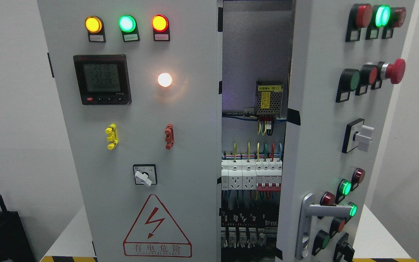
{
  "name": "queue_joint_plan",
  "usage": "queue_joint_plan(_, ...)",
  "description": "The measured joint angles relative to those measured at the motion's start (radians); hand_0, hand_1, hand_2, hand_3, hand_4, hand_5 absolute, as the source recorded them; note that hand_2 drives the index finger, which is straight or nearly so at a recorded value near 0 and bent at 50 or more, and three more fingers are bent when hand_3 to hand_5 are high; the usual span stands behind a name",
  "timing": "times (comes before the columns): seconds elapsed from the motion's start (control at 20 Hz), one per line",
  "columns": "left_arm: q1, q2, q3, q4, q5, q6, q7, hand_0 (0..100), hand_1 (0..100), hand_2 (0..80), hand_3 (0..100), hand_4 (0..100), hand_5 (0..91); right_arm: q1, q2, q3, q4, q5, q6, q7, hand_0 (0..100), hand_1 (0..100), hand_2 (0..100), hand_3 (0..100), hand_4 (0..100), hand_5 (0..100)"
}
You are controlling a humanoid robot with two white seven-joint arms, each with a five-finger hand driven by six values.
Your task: Open door with both hands
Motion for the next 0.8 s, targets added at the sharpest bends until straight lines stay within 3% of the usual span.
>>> queue_joint_plan(0.15,-0.082,0.049,-0.031,-0.007,0.029,0.004,-0.003,0,0,0.0,0,3,0.0,0.000,0.000,0.000,0.000,0.000,0.000,0.001,11,0,0,0,0,0)
queue_joint_plan(0.3,-0.229,0.088,-0.112,-0.006,0.044,0.008,-0.005,0,0,0.0,0,3,0.0,0.000,0.000,0.000,0.000,0.000,0.000,0.001,11,0,0,0,0,0)
queue_joint_plan(0.8,-0.829,0.177,-0.566,0.027,0.063,0.011,0.001,0,0,0.0,0,3,0.0,0.000,0.000,0.000,0.000,0.000,0.000,0.001,11,0,0,0,0,0)
